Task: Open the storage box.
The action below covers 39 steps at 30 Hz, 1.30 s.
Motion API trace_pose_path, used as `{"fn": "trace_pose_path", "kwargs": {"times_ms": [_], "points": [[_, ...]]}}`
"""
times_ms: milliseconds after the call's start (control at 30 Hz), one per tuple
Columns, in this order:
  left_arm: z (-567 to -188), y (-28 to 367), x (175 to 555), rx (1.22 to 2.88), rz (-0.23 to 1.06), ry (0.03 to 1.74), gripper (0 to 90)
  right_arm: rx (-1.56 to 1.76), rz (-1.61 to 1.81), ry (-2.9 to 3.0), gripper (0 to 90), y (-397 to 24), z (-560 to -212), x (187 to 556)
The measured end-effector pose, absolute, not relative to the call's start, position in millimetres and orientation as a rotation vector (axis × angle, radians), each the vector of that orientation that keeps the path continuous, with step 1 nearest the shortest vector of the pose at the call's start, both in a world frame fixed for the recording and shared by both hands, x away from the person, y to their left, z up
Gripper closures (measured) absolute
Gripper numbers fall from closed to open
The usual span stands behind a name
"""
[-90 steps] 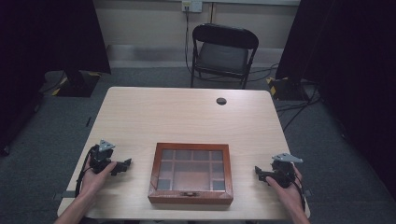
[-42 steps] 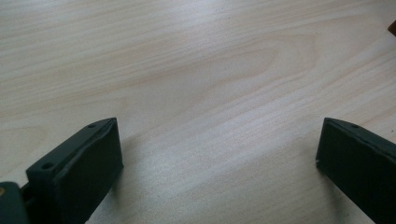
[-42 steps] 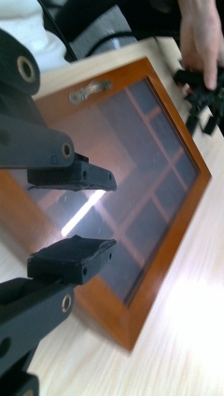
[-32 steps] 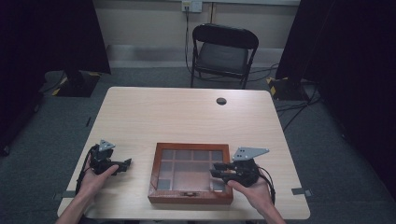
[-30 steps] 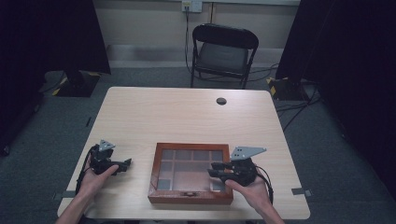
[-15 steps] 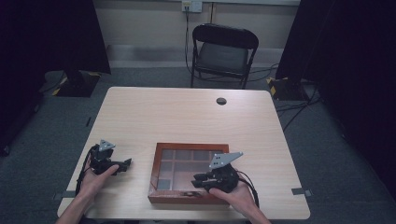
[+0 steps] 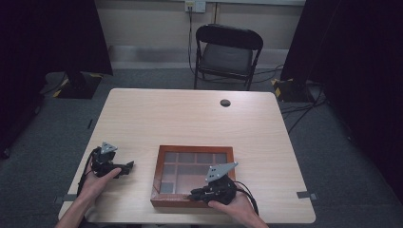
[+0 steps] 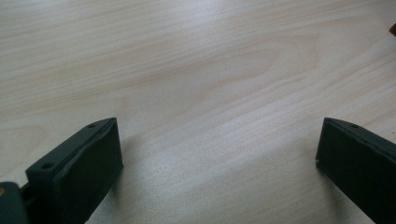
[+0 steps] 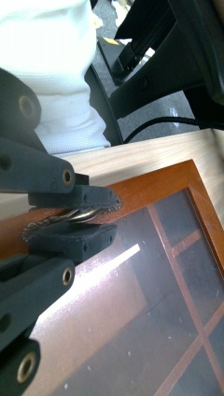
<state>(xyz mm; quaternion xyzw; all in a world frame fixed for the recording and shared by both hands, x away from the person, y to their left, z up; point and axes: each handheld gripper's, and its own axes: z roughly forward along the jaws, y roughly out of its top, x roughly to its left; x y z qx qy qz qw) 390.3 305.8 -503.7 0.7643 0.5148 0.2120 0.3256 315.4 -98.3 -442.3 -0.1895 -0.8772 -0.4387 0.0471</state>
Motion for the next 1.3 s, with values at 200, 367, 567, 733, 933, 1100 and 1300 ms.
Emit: {"fn": "trace_pose_path", "kwargs": {"times_ms": [200, 367, 567, 733, 933, 1100, 1300], "points": [[-504, 305, 391, 1.998, 0.553, 1.352, 0.0, -0.556, -1.352, -2.688, 81.2, -98, -443, 314], [-504, 306, 391, 1.998, 0.559, 1.352, 0.0, -0.534, -1.354, -2.704, 82.0, -98, -442, 314], [-503, 308, 390, 2.003, 0.561, 1.345, 2.6, -0.537, -1.342, -2.693, 82.1, -98, -442, 316], [-501, 308, 389, 1.982, 0.559, 1.349, 10.5, -0.538, -1.327, -2.693, 82.2, -97, -441, 317], [-498, 309, 387, 1.988, 0.538, 1.328, 15.9, -0.529, -1.312, -2.690, 82.4, -96, -440, 318], [-494, 310, 385, 1.956, 0.531, 1.321, 16.0, -0.525, -1.314, -2.683, 82.5, -97, -438, 319], [-489, 305, 381, 1.968, 0.531, 1.270, 15.9, -0.516, -1.329, -2.676, 82.6, -97, -434, 320]]}}
